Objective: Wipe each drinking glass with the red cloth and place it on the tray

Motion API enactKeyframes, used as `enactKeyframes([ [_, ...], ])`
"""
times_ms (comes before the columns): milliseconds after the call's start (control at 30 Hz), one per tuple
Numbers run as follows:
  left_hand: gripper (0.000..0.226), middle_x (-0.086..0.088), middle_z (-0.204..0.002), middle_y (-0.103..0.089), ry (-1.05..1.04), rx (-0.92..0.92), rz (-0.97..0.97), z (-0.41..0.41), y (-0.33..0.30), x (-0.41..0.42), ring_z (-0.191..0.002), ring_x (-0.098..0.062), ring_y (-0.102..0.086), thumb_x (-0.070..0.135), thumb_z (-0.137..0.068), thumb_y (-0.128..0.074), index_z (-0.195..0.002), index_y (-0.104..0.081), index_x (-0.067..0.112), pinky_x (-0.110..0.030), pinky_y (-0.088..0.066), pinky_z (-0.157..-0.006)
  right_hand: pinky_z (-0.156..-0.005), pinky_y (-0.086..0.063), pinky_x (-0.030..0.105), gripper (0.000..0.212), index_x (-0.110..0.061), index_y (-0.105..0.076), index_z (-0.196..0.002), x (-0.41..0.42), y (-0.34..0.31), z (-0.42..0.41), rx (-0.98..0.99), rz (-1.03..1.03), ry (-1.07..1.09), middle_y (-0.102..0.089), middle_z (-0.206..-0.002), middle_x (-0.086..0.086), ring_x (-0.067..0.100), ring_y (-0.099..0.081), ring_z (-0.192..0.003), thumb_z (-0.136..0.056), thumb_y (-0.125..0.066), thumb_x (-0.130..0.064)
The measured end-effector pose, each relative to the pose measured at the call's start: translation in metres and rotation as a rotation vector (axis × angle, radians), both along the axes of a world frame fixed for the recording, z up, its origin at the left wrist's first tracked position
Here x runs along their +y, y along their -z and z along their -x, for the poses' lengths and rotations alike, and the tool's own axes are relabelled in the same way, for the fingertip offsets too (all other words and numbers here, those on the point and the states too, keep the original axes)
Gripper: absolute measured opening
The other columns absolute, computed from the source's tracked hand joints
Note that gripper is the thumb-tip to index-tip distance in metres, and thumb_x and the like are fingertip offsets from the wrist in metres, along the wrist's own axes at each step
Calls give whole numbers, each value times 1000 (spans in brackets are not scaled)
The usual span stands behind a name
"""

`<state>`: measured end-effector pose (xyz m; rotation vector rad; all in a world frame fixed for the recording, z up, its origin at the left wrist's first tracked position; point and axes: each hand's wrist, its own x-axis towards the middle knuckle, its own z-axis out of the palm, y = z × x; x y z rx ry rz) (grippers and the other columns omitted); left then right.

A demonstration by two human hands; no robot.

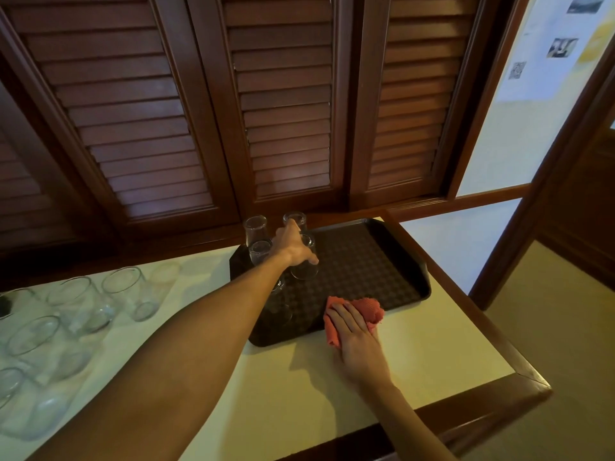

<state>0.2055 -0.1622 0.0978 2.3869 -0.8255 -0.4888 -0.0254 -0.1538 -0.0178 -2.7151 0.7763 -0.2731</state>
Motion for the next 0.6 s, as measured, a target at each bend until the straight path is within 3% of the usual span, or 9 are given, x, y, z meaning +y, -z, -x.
enactKeyframes([
  [200,102,-13,-146,-50,-2,1,-5,2,-2,-1,-136,-34,-52,22,-68,-97,-150,-38,9,-50,-48,-112,-122,6,37,79,-32,-22,-159,0,2,-1,-14,3,-7,-12,-166,-13,14,-5,-156,-88,1,-57],
  [433,112,-18,-160,-38,63,6,-45,4,-7,3,-148,-36,-39,31,-72,-95,-158,-29,4,-45,-41,-116,-123,5,37,80,-32,-22,-159,-2,3,-2,-15,-10,-9,-16,-167,-11,12,-5,-156,-87,0,-58],
  [500,115,-17,-160,-39,95,-11,-29,2,-18,9,-148,-35,-39,40,-67,-96,-158,-33,6,-45,-42,-117,-123,6,37,75,-32,-23,-159,-1,1,-1,-24,-14,-4,-18,-167,-11,12,-6,-156,-91,-5,-56],
  [600,104,-12,-145,-58,74,-62,100,-6,-45,32,-137,-28,-53,50,-65,-95,-148,-48,8,-44,-47,-112,-126,2,40,60,-33,-25,-158,0,-1,1,-45,-11,-1,-20,-166,-11,10,-8,-155,-100,-40,-41],
])
